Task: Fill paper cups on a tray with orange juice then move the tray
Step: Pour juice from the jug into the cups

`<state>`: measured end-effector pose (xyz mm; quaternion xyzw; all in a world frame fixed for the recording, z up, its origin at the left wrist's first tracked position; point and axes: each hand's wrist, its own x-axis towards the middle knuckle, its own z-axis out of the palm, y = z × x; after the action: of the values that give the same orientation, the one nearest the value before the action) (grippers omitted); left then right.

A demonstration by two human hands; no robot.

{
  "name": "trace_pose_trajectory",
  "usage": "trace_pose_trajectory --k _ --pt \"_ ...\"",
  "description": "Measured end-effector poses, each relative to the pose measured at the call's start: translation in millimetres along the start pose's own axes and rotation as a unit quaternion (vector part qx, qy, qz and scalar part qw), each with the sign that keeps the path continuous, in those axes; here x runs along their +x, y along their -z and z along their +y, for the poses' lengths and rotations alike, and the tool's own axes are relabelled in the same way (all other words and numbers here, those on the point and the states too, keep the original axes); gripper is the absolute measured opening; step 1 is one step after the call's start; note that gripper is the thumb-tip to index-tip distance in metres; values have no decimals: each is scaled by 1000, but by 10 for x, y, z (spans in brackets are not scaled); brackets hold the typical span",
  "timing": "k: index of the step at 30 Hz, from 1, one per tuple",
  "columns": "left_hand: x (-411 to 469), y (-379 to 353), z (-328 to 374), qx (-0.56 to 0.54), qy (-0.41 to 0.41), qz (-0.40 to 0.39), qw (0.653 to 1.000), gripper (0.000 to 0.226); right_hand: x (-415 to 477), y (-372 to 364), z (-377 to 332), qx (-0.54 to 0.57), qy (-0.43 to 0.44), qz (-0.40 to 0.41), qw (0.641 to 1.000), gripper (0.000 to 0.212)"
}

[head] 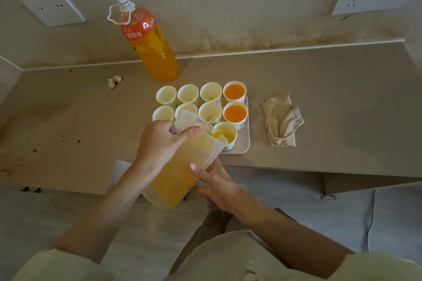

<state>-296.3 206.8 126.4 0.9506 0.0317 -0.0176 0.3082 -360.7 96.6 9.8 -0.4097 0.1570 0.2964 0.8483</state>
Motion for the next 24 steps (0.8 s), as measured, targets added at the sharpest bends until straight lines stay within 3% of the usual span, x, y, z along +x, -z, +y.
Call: trace_pose_trajectory --k 14,19,24 --pt "2 -1 25 2 4 1 1000 61 -1 9 -24 -12 -4 -12 1000 114" --pt "8 -2 13 -2 5 4 1000 62 -15 8 -45 -19 -3 -15 1000 107" --pt "14 0 18 8 -2 4 1000 61 -12 -6 -53 -12 -12 -17 1000 122"
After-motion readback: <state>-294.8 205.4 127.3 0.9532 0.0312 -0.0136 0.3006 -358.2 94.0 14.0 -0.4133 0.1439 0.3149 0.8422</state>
